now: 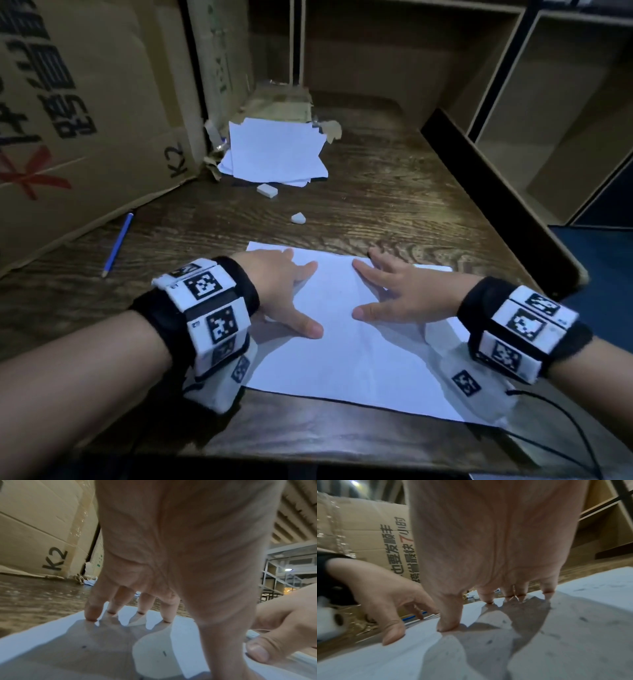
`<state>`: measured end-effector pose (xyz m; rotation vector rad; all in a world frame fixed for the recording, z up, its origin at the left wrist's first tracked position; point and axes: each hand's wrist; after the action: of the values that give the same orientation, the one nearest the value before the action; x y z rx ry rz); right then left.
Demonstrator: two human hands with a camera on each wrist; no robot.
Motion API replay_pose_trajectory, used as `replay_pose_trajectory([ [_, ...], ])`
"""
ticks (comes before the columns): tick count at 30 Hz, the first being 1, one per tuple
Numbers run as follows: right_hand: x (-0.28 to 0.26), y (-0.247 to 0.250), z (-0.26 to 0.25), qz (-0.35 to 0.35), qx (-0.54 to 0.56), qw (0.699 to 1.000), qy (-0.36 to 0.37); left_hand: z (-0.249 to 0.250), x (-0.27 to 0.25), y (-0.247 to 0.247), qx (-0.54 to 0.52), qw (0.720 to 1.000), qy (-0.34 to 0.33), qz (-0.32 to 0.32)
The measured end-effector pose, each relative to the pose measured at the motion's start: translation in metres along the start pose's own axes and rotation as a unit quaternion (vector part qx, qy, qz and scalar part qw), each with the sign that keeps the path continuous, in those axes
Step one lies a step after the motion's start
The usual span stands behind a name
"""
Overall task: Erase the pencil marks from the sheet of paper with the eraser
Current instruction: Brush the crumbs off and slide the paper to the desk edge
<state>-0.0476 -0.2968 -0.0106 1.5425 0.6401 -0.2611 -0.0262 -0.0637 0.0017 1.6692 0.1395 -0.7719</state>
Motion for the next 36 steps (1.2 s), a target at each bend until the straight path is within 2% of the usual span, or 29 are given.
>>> replay_pose_trajectory([
  [3, 0.0, 0.001, -0.002, -0.008, -0.006, 1.0, 0.009, 0.001, 0.003, -0.006, -0.008, 1.0, -0.002, 0.017],
  [9, -0.003, -0.006, 0.012, -0.004, 0.035, 0.998, 0.048, 0.031, -0.005, -0.022, -0.149, 0.988, 0.041, 0.011],
  [12, -0.02, -0.019, 0.025, 0.009, 0.081, 0.996, 0.024, 0.051, -0.007, -0.022, -0.209, 0.977, 0.045, -0.006],
  [18, -0.068, -0.036, 0.071, 0.012, 0.143, 0.988, -0.054, 0.1, -0.005, -0.012, -0.228, 0.972, 0.048, -0.042],
  [21, -0.091, -0.039, 0.092, 0.028, 0.189, 0.974, -0.12, 0.135, -0.005, -0.008, -0.231, 0.971, 0.052, -0.035],
  [23, -0.102, -0.04, 0.092, 0.084, 0.213, 0.963, -0.145, 0.161, -0.005, -0.006, -0.235, 0.97, 0.045, -0.034],
  [25, -0.103, -0.042, 0.082, 0.148, 0.252, 0.949, -0.121, 0.183, -0.003, -0.005, -0.231, 0.972, 0.042, -0.031],
  [27, -0.097, -0.05, 0.069, 0.161, 0.275, 0.944, -0.085, 0.198, -0.002, -0.003, -0.22, 0.973, 0.059, -0.023],
  [29, -0.09, -0.066, 0.06, 0.147, 0.251, 0.954, -0.071, 0.202, -0.001, 0.002, -0.191, 0.979, 0.066, -0.024],
  [32, -0.093, -0.082, 0.071, 0.169, 0.21, 0.96, -0.076, 0.186, -0.001, 0.015, -0.127, 0.99, 0.033, -0.052],
  [34, -0.103, -0.092, 0.085, 0.176, 0.195, 0.959, -0.11, 0.17, -0.001, 0.023, -0.09, 0.994, 0.012, -0.066],
  [36, -0.115, -0.101, 0.099, 0.178, 0.208, 0.943, -0.187, 0.16, -0.001, 0.03, -0.059, 0.996, 0.005, -0.061],
])
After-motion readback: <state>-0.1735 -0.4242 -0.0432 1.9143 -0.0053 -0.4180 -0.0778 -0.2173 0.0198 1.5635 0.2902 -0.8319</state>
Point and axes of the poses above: each hand's wrist, its own x-axis towards the middle knuckle, its own y-axis out of the back of the hand, z = x × y, and after that the axes turned 2 degrees about -x, right-handed
